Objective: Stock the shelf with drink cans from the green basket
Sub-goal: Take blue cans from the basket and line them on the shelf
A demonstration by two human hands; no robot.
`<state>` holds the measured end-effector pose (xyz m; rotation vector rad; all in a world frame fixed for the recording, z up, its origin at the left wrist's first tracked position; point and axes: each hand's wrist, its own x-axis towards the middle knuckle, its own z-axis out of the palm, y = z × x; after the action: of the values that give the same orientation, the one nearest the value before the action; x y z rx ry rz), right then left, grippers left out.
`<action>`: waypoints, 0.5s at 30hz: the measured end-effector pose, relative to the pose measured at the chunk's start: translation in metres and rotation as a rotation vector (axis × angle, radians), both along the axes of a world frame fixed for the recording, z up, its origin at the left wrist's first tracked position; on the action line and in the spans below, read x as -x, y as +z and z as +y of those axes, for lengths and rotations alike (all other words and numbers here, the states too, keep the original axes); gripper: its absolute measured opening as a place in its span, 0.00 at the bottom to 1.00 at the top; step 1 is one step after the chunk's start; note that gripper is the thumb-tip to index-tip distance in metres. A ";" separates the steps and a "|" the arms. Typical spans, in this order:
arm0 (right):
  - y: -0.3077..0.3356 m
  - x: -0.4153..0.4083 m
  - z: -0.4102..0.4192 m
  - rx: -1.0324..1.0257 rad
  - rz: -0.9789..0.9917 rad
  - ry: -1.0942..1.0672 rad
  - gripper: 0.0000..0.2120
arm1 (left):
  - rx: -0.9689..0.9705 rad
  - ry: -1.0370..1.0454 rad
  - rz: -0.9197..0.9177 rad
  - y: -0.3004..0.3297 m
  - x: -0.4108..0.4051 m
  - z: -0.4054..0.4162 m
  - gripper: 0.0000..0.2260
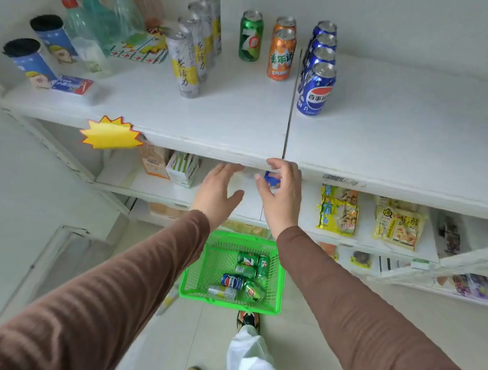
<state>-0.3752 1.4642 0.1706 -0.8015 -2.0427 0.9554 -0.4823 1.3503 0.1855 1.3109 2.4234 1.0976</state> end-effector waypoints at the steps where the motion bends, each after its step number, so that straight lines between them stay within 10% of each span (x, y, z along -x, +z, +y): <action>1: -0.013 -0.005 -0.015 0.010 -0.030 0.008 0.14 | 0.013 0.003 -0.013 -0.012 -0.002 -0.017 0.22; 15: -0.269 -0.056 -0.100 0.366 -0.537 0.073 0.11 | 0.468 0.070 -0.243 -0.262 -0.051 -0.140 0.27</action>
<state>-0.3188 1.3637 -0.0989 -1.2964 -2.3909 1.2824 -0.4315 1.2098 -0.0761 0.8939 2.3569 0.6019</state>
